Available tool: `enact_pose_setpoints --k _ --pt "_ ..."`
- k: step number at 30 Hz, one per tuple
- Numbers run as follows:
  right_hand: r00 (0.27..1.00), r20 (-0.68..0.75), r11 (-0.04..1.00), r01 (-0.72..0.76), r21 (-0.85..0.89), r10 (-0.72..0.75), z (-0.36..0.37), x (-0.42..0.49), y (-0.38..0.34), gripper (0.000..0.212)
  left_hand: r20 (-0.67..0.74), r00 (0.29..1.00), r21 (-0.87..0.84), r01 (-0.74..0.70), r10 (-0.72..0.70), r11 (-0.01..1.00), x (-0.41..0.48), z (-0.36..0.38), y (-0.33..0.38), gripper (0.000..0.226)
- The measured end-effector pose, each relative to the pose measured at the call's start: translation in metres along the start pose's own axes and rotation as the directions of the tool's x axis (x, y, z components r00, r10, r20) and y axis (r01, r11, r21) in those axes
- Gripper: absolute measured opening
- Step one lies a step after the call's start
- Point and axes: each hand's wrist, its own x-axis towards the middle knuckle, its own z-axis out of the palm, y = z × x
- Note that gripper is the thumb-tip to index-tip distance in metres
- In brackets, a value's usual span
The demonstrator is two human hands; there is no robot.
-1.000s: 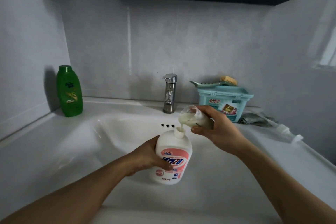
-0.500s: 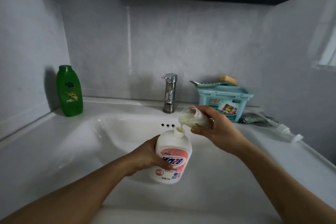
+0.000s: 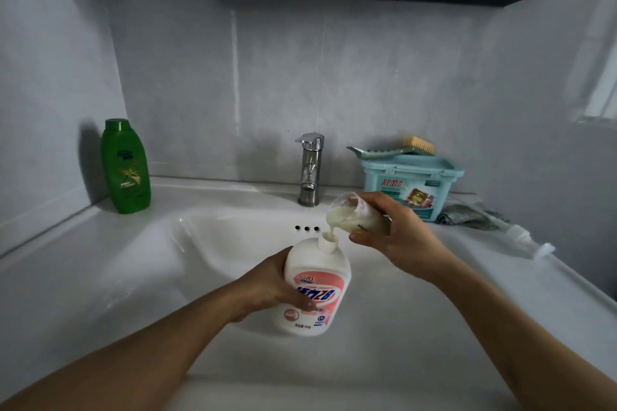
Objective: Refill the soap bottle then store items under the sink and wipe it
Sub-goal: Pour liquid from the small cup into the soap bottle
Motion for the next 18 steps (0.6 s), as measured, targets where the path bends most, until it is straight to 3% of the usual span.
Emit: enact_pose_setpoints --k 18 --pt "1.0 -0.004 1.0 0.014 -0.019 -0.014 -0.0008 0.0001 0.0012 0.057 -0.009 1.0 -0.006 0.006 -0.006 1.0 -0.001 -0.0005 0.0017 0.068"
